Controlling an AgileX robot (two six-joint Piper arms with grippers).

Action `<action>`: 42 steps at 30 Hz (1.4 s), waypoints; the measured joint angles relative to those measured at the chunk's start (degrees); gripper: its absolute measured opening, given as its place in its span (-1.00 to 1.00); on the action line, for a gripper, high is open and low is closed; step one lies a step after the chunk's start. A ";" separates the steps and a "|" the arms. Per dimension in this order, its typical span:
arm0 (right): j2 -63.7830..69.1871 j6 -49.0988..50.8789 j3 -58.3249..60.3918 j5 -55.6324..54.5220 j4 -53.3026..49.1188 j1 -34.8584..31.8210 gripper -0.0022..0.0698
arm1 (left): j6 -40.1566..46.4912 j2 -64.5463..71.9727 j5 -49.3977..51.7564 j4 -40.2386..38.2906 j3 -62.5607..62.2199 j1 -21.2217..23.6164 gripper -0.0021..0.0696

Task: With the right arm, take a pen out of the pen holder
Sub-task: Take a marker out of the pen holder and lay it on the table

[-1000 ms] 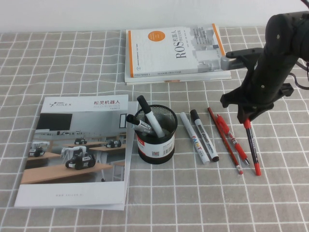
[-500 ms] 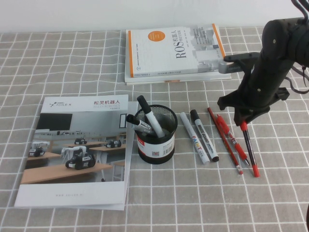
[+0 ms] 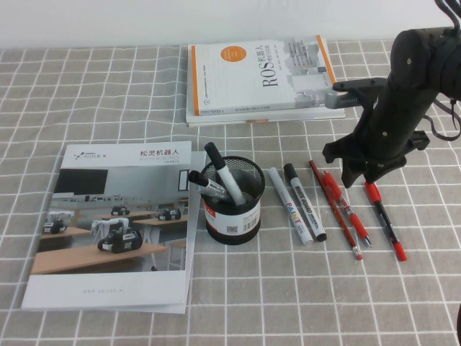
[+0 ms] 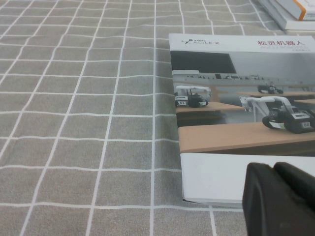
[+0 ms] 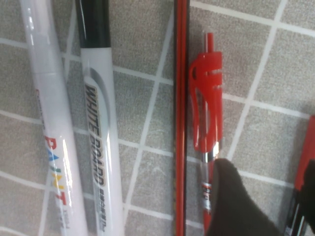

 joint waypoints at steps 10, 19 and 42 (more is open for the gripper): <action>-2.47 0.00 0.00 0.00 -0.54 0.11 -0.27 | 0.00 0.00 0.00 0.00 0.00 0.00 -0.95; -22.80 0.00 8.44 -4.81 -5.17 5.05 -0.91 | 0.00 0.00 0.00 0.00 0.00 0.00 -0.95; -77.00 1.31 45.59 -10.78 -3.35 6.47 -0.97 | 0.00 0.00 0.00 0.00 0.00 0.00 -0.95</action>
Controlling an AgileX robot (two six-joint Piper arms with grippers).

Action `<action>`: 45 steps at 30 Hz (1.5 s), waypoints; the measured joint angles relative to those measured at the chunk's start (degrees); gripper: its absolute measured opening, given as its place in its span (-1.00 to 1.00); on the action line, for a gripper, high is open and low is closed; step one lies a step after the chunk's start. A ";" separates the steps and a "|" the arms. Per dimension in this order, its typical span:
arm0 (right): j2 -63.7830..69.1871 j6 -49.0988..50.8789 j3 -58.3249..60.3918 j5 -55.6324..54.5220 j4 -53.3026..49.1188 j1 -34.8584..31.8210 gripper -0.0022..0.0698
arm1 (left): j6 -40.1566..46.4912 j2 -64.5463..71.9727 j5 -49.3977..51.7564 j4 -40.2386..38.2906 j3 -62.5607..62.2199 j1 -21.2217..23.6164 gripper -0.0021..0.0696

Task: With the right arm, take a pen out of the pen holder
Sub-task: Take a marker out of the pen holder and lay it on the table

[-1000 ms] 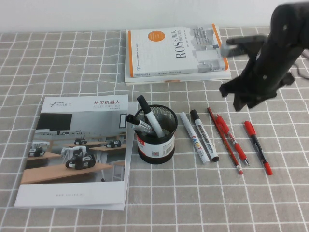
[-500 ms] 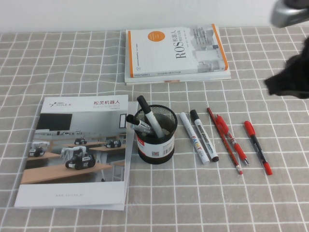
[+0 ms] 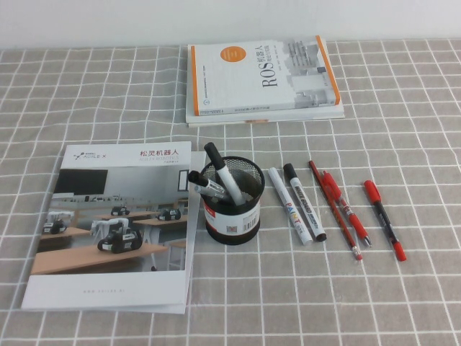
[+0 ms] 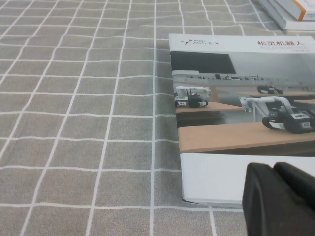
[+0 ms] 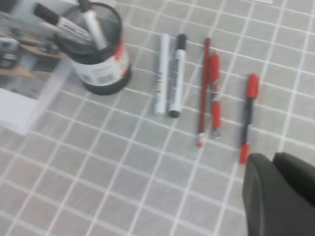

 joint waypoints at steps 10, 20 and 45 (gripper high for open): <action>-18.06 0.00 16.33 -3.61 1.81 0.00 -0.97 | 0.00 0.00 0.00 0.00 0.00 0.00 -0.95; -19.94 0.00 35.32 -28.92 1.58 -0.23 -0.97 | 0.00 0.00 0.00 0.00 0.00 0.00 -0.95; -41.22 -0.22 51.92 -30.78 -1.72 -20.36 -0.97 | 0.00 0.00 0.00 0.00 0.00 0.00 -0.95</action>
